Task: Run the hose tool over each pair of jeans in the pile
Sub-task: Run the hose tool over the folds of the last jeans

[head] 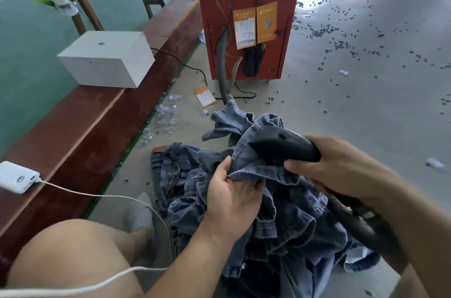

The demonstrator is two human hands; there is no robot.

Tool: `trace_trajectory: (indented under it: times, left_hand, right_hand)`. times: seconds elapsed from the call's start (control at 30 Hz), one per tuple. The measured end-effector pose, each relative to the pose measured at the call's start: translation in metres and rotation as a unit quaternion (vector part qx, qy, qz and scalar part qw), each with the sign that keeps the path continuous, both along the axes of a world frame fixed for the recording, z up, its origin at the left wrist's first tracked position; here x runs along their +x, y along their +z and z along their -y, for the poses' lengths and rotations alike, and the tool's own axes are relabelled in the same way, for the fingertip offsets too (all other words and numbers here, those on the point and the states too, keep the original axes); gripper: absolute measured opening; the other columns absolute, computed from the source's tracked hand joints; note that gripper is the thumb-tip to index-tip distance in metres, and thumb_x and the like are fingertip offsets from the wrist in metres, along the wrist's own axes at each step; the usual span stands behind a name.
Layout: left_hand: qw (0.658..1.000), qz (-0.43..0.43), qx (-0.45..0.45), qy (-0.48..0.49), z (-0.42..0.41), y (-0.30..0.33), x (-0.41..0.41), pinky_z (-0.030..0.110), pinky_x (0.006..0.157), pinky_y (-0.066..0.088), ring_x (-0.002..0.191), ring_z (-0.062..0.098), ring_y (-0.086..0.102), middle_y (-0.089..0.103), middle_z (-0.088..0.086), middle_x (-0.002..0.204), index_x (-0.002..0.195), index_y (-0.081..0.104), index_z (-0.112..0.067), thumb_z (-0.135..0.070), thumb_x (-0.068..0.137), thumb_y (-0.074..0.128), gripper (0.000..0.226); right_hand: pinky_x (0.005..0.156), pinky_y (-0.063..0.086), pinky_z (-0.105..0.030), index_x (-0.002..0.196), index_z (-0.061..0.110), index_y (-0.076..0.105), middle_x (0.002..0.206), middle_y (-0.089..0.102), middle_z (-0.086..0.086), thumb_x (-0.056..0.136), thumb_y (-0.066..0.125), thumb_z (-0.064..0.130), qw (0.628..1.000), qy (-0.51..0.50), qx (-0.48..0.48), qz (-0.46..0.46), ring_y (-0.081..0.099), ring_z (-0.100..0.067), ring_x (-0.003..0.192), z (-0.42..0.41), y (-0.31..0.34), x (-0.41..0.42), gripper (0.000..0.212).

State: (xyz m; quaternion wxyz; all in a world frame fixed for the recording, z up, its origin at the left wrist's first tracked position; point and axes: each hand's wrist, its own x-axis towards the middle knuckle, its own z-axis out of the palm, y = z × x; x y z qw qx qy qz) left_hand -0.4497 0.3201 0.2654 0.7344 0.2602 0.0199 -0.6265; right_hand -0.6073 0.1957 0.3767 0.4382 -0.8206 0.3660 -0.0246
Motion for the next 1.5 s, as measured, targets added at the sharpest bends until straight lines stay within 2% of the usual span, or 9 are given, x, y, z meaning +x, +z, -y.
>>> trace_trajectory:
  times: [0.17, 0.3, 0.47, 0.57, 0.73, 1.0, 1.2, 1.4, 1.5]
  left_hand:
    - [0.997, -0.069, 0.011, 0.025, 0.005, -0.012, -0.003, 0.041, 0.124, 0.03, 0.139, 0.034, 0.053, 0.056, 0.021, 0.147, 0.14, 0.059, 0.001, -0.035, 0.104, 0.04, 0.054]
    - [0.998, -0.058, 0.019, 0.018, 0.006, -0.014, -0.005, 0.041, 0.124, 0.03, 0.14, 0.035, 0.052, 0.056, 0.021, 0.147, 0.139, 0.06, 0.002, -0.033, 0.102, 0.044, 0.053]
    - [0.999, -0.027, 0.021, -0.004, 0.004, -0.015, -0.008, 0.041, 0.121, 0.036, 0.134, 0.034, 0.058, 0.059, 0.02, 0.144, 0.133, 0.066, 0.0, -0.033, 0.098, 0.048, 0.051]
    - [0.999, -0.032, 0.023, 0.009, 0.006, -0.013, -0.005, 0.041, 0.122, 0.034, 0.135, 0.034, 0.057, 0.06, 0.02, 0.143, 0.133, 0.067, -0.001, -0.035, 0.098, 0.048, 0.051]
    - [1.0, -0.012, 0.017, 0.005, 0.01, -0.01, -0.004, 0.04, 0.119, 0.039, 0.134, 0.033, 0.057, 0.06, 0.019, 0.143, 0.134, 0.066, -0.001, -0.035, 0.099, 0.045, 0.052]
    - [0.999, 0.044, 0.011, -0.027, 0.004, -0.007, -0.007, 0.038, 0.104, 0.053, 0.127, 0.032, 0.063, 0.064, 0.019, 0.138, 0.13, 0.069, -0.002, -0.036, 0.1, 0.044, 0.051]
    - [0.998, 0.066, -0.001, -0.015, 0.007, 0.0, -0.01, 0.033, 0.095, 0.056, 0.117, 0.027, 0.069, 0.07, 0.017, 0.128, 0.121, 0.075, -0.005, -0.034, 0.099, 0.045, 0.047]
    - [0.967, 0.247, 0.004, -0.069, -0.001, 0.007, -0.017, 0.034, 0.106, 0.048, 0.13, 0.018, 0.06, 0.068, 0.003, 0.136, 0.122, 0.076, -0.018, -0.034, 0.107, 0.035, 0.046]
    - [0.849, 0.521, -0.031, -0.086, -0.008, 0.005, -0.013, 0.042, 0.119, 0.036, 0.146, 0.0, 0.038, 0.055, -0.02, 0.148, 0.12, 0.073, -0.026, -0.03, 0.101, 0.061, 0.023]
  right_hand:
    - [0.045, 0.048, -0.029, 0.082, 0.011, 0.063, 0.055, 0.059, -0.005, 0.095, 0.075, 0.029, 0.99, -0.083, 0.107, 0.047, 0.053, -0.02, 0.046, 0.001, -0.006, 0.018, 0.025]
    - [0.043, 0.046, -0.028, 0.07, 0.011, 0.06, 0.053, 0.055, -0.007, 0.093, 0.076, 0.029, 0.978, -0.108, 0.159, 0.085, 0.049, -0.019, 0.043, 0.008, -0.006, 0.022, 0.034]
    - [0.052, 0.046, -0.035, 0.084, 0.007, 0.062, 0.066, 0.056, -0.013, 0.093, 0.075, 0.025, 0.961, -0.183, 0.147, 0.145, 0.049, -0.024, 0.055, 0.026, -0.002, 0.014, 0.024]
    - [0.048, 0.047, -0.034, 0.077, 0.015, 0.063, 0.063, 0.056, -0.009, 0.09, 0.079, 0.028, 0.971, -0.12, 0.144, 0.149, 0.05, -0.022, 0.052, 0.039, 0.011, -0.011, 0.025]
    - [0.049, 0.048, -0.027, 0.079, 0.023, 0.07, 0.061, 0.063, -0.009, 0.086, 0.081, 0.041, 0.991, 0.008, 0.131, 0.018, 0.056, -0.021, 0.05, 0.019, 0.016, -0.028, 0.022]
    - [0.046, 0.047, -0.032, 0.084, 0.005, 0.062, 0.057, 0.057, -0.005, 0.092, 0.075, 0.021, 0.98, -0.129, 0.119, 0.097, 0.052, -0.018, 0.048, 0.034, 0.012, 0.005, 0.023]
    - [0.048, 0.048, -0.032, 0.073, 0.01, 0.063, 0.065, 0.056, -0.013, 0.086, 0.083, 0.031, 0.978, -0.022, 0.205, 0.004, 0.052, -0.025, 0.053, 0.028, 0.014, -0.021, 0.032]
    - [0.045, 0.048, -0.029, 0.08, 0.003, 0.07, 0.064, 0.066, -0.011, 0.088, 0.081, 0.031, 0.961, -0.24, 0.096, 0.104, 0.054, -0.018, 0.045, 0.041, 0.001, 0.006, 0.032]
    - [0.043, 0.052, -0.026, 0.093, 0.006, 0.07, 0.067, 0.072, -0.012, 0.084, 0.084, 0.037, 0.953, -0.265, 0.044, 0.142, 0.058, -0.016, 0.043, 0.048, -0.001, -0.004, 0.035]
